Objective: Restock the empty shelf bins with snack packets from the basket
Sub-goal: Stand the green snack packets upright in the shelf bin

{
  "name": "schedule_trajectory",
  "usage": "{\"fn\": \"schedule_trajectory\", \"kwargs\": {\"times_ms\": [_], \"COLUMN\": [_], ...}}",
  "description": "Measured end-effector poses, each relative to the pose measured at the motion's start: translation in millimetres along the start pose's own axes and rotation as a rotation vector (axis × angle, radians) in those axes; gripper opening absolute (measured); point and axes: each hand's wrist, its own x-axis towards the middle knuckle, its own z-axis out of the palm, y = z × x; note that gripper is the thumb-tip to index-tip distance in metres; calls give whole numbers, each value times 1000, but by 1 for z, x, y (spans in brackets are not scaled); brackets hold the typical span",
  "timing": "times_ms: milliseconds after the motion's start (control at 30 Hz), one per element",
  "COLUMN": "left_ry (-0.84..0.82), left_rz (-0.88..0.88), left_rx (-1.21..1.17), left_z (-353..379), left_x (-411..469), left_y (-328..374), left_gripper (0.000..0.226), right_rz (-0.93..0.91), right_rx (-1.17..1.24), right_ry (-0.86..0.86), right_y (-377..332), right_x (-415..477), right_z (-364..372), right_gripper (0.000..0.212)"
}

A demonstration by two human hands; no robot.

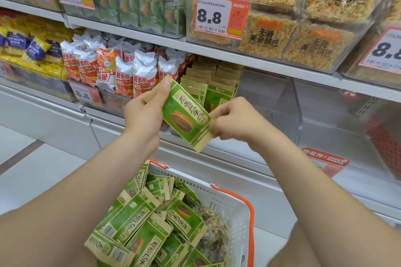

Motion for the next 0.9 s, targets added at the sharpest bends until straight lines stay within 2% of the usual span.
{"fn": "schedule_trajectory", "kwargs": {"times_ms": [33, 100, 133, 200, 233, 300, 400, 467, 500, 567, 600, 667, 767, 833, 900], "left_ry": [-29, -90, -126, -170, -178, -183, -181, -124, -93, -67, -80, -130, -158, -148, -134], "left_rz": [-36, -13, 39, 143, 185, 279, 411, 445, 479, 606, 685, 841, 982, 1008, 986], "left_rx": [-29, 36, 95, 201, 248, 366, 503, 575, 639, 821, 919, 1064, 1274, 1427, 1478], "left_z": [-1, 3, 5, 9, 9, 6, 4, 3, 2, -4, -7, -10, -6, -4, -3], "left_x": [0, -2, -3, -6, -6, -4, 4, 10, 15, 22, 26, 34, 44, 54, 62], "left_y": [2, 3, 1, -1, -1, 0, -1, -1, -2, -3, -5, -10, -16, -21, -22], "left_gripper": [34, 26, 20, 9, 7, 16, 45, 55, 49, 16, 13, 39, 64, 74, 73], "right_rz": [-39, -153, -207, -250, -252, -229, -207, -273, -335, -442, -482, -536, -573, -589, -600], "right_rx": [-99, -78, -3, 119, 154, 188, 201, 129, 60, -31, -53, -51, -23, -31, -51], "right_ry": [-21, -67, -79, -75, -62, -33, 25, 235, 388, 656, 737, 792, 747, 703, 624], "right_y": [-2, -5, -6, -10, -10, -9, -6, -3, -1, -2, -4, -4, -1, -1, 0], "right_x": [-3, -5, -5, -4, -3, -2, 0, 6, 8, 9, 7, 7, 12, 16, 19], "right_z": [4, 14, 19, 22, 21, 17, 13, 11, 8, 0, -4, -7, 0, 4, 7], "right_gripper": [27, 36, 34, 16, 16, 27, 28, 35, 40, 44, 42, 35, 21, 12, 8]}}
